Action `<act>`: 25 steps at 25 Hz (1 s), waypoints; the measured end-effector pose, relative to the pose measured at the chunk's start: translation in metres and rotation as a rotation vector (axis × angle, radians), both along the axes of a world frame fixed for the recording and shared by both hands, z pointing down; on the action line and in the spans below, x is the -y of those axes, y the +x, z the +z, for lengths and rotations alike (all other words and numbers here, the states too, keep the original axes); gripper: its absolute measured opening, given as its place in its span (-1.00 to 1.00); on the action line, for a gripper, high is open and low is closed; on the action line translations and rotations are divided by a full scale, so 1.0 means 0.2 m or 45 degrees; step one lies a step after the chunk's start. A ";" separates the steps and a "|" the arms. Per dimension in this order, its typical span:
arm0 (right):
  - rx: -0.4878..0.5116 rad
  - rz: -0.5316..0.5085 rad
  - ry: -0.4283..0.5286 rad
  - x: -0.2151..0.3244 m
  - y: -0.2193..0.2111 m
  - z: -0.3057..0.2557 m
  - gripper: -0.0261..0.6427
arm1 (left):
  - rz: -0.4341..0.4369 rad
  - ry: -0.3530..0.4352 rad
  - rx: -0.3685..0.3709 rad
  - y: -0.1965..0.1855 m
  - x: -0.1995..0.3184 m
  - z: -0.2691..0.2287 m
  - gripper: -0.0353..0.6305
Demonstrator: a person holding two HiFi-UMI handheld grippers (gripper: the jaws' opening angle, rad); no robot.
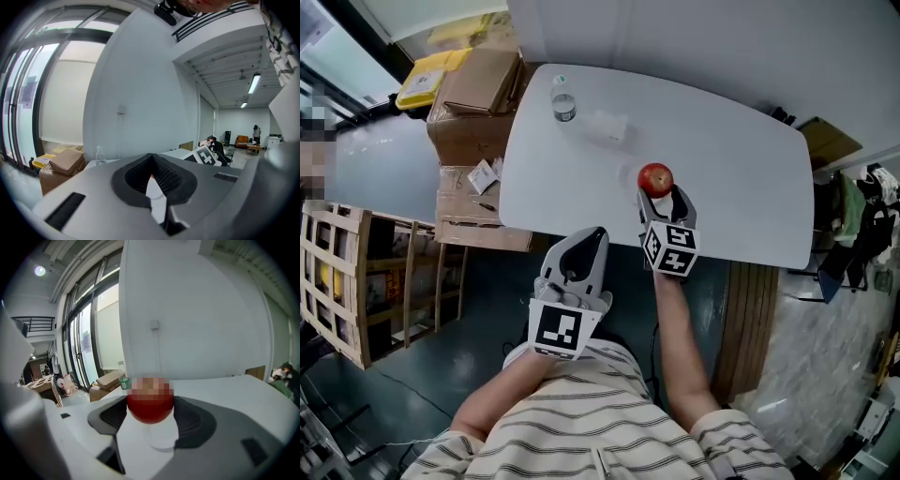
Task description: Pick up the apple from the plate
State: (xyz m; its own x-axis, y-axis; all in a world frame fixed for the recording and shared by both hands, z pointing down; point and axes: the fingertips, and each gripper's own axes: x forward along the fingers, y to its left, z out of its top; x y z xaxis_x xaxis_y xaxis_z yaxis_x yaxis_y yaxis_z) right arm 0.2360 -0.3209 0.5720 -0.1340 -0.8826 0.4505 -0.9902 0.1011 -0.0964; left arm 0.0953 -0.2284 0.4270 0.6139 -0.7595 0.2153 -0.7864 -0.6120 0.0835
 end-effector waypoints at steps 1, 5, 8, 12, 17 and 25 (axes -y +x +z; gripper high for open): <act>0.003 0.002 0.015 -0.01 0.00 -0.04 0.06 | 0.002 0.005 -0.003 0.00 -0.01 -0.01 -0.88; 0.008 0.009 0.073 -0.07 -0.01 -0.20 0.06 | 0.005 0.026 -0.017 0.00 -0.03 -0.05 -0.88; 0.014 0.007 0.104 -0.11 -0.03 -0.31 0.06 | 0.005 0.045 -0.018 0.00 -0.04 -0.08 -0.88; 0.020 0.003 0.148 -0.17 -0.06 -0.46 0.06 | 0.002 0.066 -0.029 -0.01 -0.04 -0.12 -0.88; 0.018 -0.021 0.211 -0.22 -0.11 -0.63 0.06 | -0.007 0.081 -0.047 -0.02 -0.03 -0.17 -0.88; 0.005 -0.042 0.255 -0.30 -0.18 -0.82 0.06 | 0.005 0.131 -0.075 -0.01 -0.01 -0.25 -0.88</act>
State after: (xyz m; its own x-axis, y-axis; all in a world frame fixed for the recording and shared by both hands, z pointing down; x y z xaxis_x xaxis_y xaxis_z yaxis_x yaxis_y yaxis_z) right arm 0.2000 -0.2612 0.4080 -0.1658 -0.9497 0.2656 -0.9857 0.1512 -0.0746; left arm 0.0939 -0.2271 0.3776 0.6263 -0.7731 0.1000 -0.7795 -0.6230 0.0660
